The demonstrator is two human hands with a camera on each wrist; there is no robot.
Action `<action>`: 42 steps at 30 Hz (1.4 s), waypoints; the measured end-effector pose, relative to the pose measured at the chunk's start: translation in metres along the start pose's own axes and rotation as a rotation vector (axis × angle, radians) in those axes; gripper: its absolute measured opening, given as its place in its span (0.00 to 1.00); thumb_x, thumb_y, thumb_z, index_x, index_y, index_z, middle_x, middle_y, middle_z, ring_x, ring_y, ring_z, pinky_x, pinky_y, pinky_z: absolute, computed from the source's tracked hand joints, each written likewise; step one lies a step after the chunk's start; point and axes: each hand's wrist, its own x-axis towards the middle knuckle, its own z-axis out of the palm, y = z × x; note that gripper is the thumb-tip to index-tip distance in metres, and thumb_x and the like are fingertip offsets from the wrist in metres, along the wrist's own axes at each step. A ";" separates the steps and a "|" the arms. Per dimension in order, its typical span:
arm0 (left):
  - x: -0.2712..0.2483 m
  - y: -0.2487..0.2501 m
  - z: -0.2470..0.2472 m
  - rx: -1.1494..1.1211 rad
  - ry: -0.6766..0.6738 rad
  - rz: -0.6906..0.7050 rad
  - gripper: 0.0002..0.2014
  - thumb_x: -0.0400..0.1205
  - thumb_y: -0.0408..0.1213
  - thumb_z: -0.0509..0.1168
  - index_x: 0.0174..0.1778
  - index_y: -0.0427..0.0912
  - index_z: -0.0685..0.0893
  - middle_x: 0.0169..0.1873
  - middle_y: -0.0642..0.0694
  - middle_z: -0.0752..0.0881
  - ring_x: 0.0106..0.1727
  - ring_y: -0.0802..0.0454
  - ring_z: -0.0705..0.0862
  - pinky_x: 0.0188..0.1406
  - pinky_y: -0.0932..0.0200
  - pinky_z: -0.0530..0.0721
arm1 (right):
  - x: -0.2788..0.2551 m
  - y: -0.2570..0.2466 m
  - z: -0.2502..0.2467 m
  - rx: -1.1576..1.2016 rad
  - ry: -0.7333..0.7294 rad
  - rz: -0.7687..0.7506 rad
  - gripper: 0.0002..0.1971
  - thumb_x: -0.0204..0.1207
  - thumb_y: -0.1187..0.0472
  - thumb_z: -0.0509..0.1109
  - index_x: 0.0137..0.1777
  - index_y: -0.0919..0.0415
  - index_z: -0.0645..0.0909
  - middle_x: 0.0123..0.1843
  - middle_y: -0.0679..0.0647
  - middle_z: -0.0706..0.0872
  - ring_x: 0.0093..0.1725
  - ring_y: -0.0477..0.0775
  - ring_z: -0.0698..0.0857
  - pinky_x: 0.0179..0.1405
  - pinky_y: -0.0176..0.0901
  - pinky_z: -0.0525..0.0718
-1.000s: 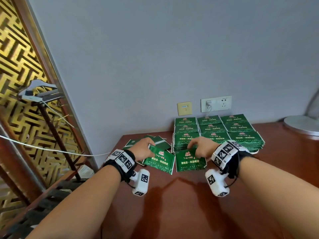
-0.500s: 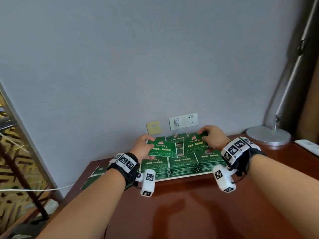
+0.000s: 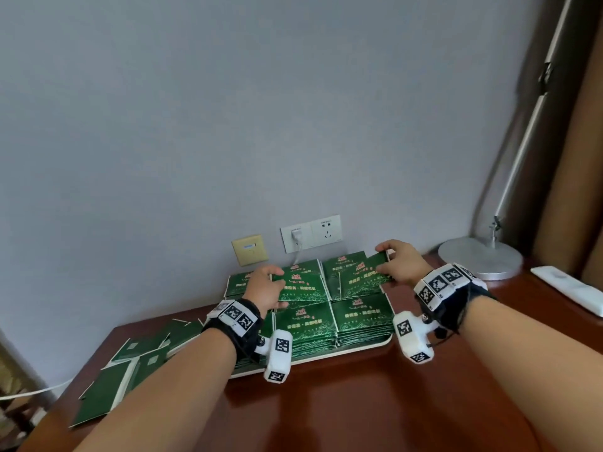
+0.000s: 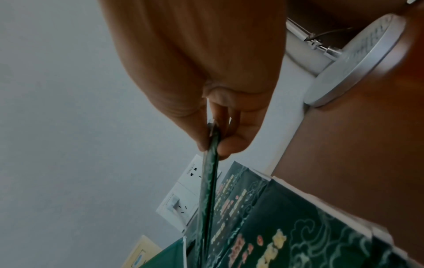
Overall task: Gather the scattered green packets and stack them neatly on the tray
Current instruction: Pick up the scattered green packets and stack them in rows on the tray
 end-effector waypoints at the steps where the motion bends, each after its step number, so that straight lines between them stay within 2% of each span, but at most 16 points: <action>1: 0.004 -0.002 0.003 0.018 -0.005 -0.005 0.12 0.85 0.26 0.64 0.62 0.40 0.80 0.62 0.43 0.72 0.47 0.48 0.81 0.35 0.54 0.91 | 0.005 0.005 0.000 0.001 0.000 0.009 0.21 0.72 0.79 0.71 0.61 0.59 0.78 0.50 0.65 0.85 0.33 0.62 0.86 0.18 0.44 0.83; 2: 0.007 -0.005 0.004 0.044 -0.004 -0.007 0.12 0.84 0.26 0.65 0.62 0.40 0.80 0.62 0.43 0.72 0.46 0.48 0.81 0.37 0.52 0.92 | 0.009 0.009 0.001 -0.003 -0.003 0.013 0.21 0.72 0.78 0.72 0.61 0.59 0.77 0.49 0.65 0.85 0.34 0.63 0.86 0.20 0.47 0.85; 5: 0.015 -0.014 0.007 0.219 0.029 0.049 0.12 0.81 0.31 0.71 0.59 0.43 0.80 0.56 0.46 0.76 0.46 0.50 0.81 0.46 0.46 0.90 | 0.019 0.020 0.007 -0.050 -0.003 0.011 0.22 0.70 0.78 0.73 0.60 0.58 0.78 0.49 0.63 0.85 0.40 0.70 0.88 0.36 0.66 0.89; 6: 0.017 -0.017 0.007 0.298 0.040 0.082 0.14 0.79 0.34 0.73 0.58 0.44 0.80 0.54 0.49 0.78 0.48 0.50 0.81 0.49 0.48 0.87 | 0.022 0.023 0.009 -0.086 -0.001 0.004 0.22 0.70 0.78 0.73 0.60 0.57 0.79 0.49 0.61 0.85 0.41 0.70 0.89 0.38 0.67 0.89; 8: 0.018 -0.019 0.007 0.437 0.036 0.129 0.17 0.77 0.39 0.75 0.59 0.45 0.79 0.52 0.51 0.79 0.51 0.50 0.80 0.53 0.54 0.81 | 0.026 0.026 0.014 -0.168 0.015 -0.017 0.22 0.68 0.76 0.73 0.60 0.55 0.80 0.47 0.56 0.84 0.40 0.65 0.89 0.39 0.64 0.90; 9: 0.019 -0.019 0.007 0.504 0.026 0.142 0.18 0.77 0.42 0.75 0.60 0.46 0.78 0.52 0.50 0.79 0.52 0.50 0.80 0.54 0.54 0.81 | 0.027 0.026 0.016 -0.198 0.024 -0.026 0.22 0.68 0.75 0.74 0.59 0.54 0.80 0.48 0.55 0.84 0.39 0.62 0.89 0.39 0.61 0.90; 12: 0.022 -0.019 0.008 0.717 0.026 0.159 0.23 0.74 0.51 0.75 0.61 0.52 0.78 0.61 0.44 0.77 0.63 0.44 0.77 0.64 0.48 0.79 | 0.027 0.024 0.020 -0.289 0.049 -0.048 0.21 0.69 0.72 0.75 0.59 0.53 0.81 0.50 0.55 0.84 0.34 0.54 0.87 0.33 0.46 0.88; 14: 0.020 -0.016 0.010 0.813 -0.006 0.191 0.21 0.74 0.53 0.72 0.61 0.56 0.78 0.66 0.43 0.74 0.69 0.41 0.72 0.68 0.43 0.77 | 0.029 0.026 0.022 -0.348 0.054 -0.060 0.19 0.70 0.70 0.75 0.60 0.55 0.82 0.50 0.55 0.85 0.34 0.52 0.85 0.31 0.41 0.83; 18: 0.014 -0.011 0.019 0.945 -0.113 0.280 0.14 0.80 0.52 0.67 0.62 0.63 0.79 0.69 0.45 0.74 0.73 0.39 0.70 0.72 0.38 0.71 | 0.027 0.028 0.023 -0.427 0.053 -0.068 0.18 0.71 0.66 0.76 0.61 0.60 0.83 0.57 0.60 0.85 0.46 0.53 0.81 0.44 0.39 0.79; 23: 0.007 -0.011 0.028 1.127 -0.280 0.316 0.19 0.84 0.56 0.62 0.72 0.67 0.75 0.75 0.45 0.70 0.77 0.39 0.66 0.75 0.30 0.62 | 0.021 0.029 0.023 -0.472 -0.006 -0.062 0.22 0.69 0.57 0.80 0.63 0.58 0.83 0.60 0.55 0.85 0.52 0.52 0.81 0.50 0.39 0.78; 27: 0.005 -0.009 0.030 1.155 -0.307 0.278 0.20 0.85 0.56 0.59 0.75 0.68 0.73 0.78 0.46 0.68 0.79 0.39 0.64 0.75 0.27 0.59 | 0.020 0.031 0.027 -0.496 -0.032 -0.060 0.23 0.69 0.58 0.81 0.65 0.59 0.83 0.65 0.56 0.84 0.61 0.54 0.82 0.57 0.39 0.78; 31: 0.002 -0.008 0.029 1.160 -0.312 0.263 0.21 0.85 0.56 0.59 0.76 0.68 0.71 0.79 0.45 0.66 0.80 0.39 0.62 0.76 0.26 0.58 | 0.020 0.031 0.030 -0.537 -0.052 -0.073 0.23 0.72 0.56 0.79 0.66 0.59 0.83 0.66 0.55 0.85 0.65 0.55 0.82 0.63 0.41 0.76; 35: -0.003 -0.005 0.026 1.124 -0.318 0.243 0.23 0.84 0.56 0.60 0.77 0.66 0.71 0.80 0.45 0.65 0.81 0.38 0.61 0.76 0.25 0.58 | 0.020 0.030 0.032 -0.566 -0.036 -0.064 0.22 0.72 0.52 0.78 0.66 0.55 0.84 0.66 0.54 0.85 0.64 0.56 0.82 0.64 0.44 0.78; 38: -0.010 -0.001 0.020 1.069 -0.295 0.240 0.23 0.84 0.55 0.61 0.76 0.63 0.72 0.81 0.45 0.65 0.81 0.38 0.60 0.77 0.25 0.57 | 0.013 0.021 0.032 -0.620 0.021 -0.065 0.20 0.71 0.49 0.76 0.64 0.49 0.84 0.67 0.56 0.82 0.65 0.62 0.80 0.65 0.52 0.81; 42: -0.023 0.003 0.005 1.022 -0.273 0.248 0.22 0.84 0.54 0.62 0.75 0.62 0.73 0.80 0.45 0.65 0.81 0.37 0.61 0.77 0.24 0.54 | -0.003 0.001 0.037 -0.623 0.019 -0.116 0.20 0.72 0.48 0.75 0.64 0.49 0.83 0.67 0.57 0.79 0.65 0.62 0.80 0.66 0.55 0.81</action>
